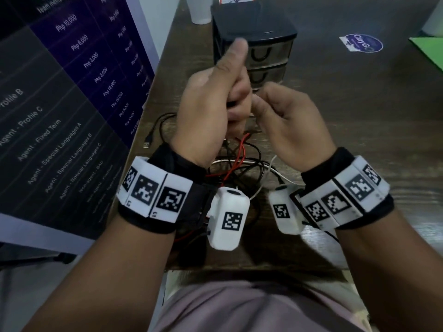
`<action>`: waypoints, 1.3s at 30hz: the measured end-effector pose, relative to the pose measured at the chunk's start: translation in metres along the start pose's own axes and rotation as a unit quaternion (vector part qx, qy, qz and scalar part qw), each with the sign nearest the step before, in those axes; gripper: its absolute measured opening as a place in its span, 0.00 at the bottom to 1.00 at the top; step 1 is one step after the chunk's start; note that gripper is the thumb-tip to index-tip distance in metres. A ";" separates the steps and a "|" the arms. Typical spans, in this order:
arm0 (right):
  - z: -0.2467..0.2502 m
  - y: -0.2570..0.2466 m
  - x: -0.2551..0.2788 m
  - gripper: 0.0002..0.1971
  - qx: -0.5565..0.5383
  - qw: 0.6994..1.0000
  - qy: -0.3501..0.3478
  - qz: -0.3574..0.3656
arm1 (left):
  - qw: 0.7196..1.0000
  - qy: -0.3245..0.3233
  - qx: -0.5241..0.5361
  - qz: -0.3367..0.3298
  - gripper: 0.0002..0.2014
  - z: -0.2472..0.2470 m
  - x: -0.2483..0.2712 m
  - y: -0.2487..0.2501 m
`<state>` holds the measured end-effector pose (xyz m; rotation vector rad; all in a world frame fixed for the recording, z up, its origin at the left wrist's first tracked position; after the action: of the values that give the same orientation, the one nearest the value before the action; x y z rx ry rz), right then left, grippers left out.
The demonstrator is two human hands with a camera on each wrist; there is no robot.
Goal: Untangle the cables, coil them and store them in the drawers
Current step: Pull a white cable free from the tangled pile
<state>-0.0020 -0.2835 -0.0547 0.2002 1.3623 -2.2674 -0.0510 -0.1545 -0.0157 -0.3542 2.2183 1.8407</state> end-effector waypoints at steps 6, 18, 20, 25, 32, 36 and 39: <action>-0.009 0.001 0.013 0.10 0.045 0.997 -0.058 -0.020 | 0.995 0.038 0.088 0.004 0.18 -0.004 -0.003 -0.009; -0.006 -0.005 0.023 0.16 0.167 0.960 -0.221 -0.045 | 0.977 0.070 -0.152 -0.133 0.05 0.019 -0.016 -0.019; 0.001 -0.003 0.027 0.17 0.164 0.954 -0.242 -0.066 | 0.933 0.063 -0.310 -0.171 0.05 0.035 -0.019 -0.021; 0.018 -0.009 0.024 0.09 0.017 0.985 -0.170 -0.037 | 0.864 -0.026 -0.495 -0.081 0.07 0.049 -0.018 -0.028; 0.027 -0.018 0.007 0.03 -0.127 0.990 0.043 0.037 | 0.951 -0.040 -0.307 0.001 0.27 0.024 -0.003 -0.025; 0.026 -0.019 0.001 0.08 -0.147 0.984 0.085 0.044 | 0.976 -0.098 -0.193 0.015 0.28 0.010 0.006 -0.019; 0.022 -0.019 -0.001 0.04 -0.145 0.986 0.077 0.037 | 0.988 -0.127 -0.069 0.048 0.25 0.006 0.008 -0.011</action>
<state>-0.0077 -0.2946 -0.0281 0.3249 1.7156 -1.9983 -0.0553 -0.1510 -0.0293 -0.0322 1.9738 1.9713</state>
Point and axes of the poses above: each hand's wrist, its own x-axis away from the middle knuckle, its own z-axis out of the back of the hand, y = z × x, the point moved 1 cm from there along -x, towards the middle knuckle, and after that the axes turned 6 degrees about -z, right-handed, at the moved point
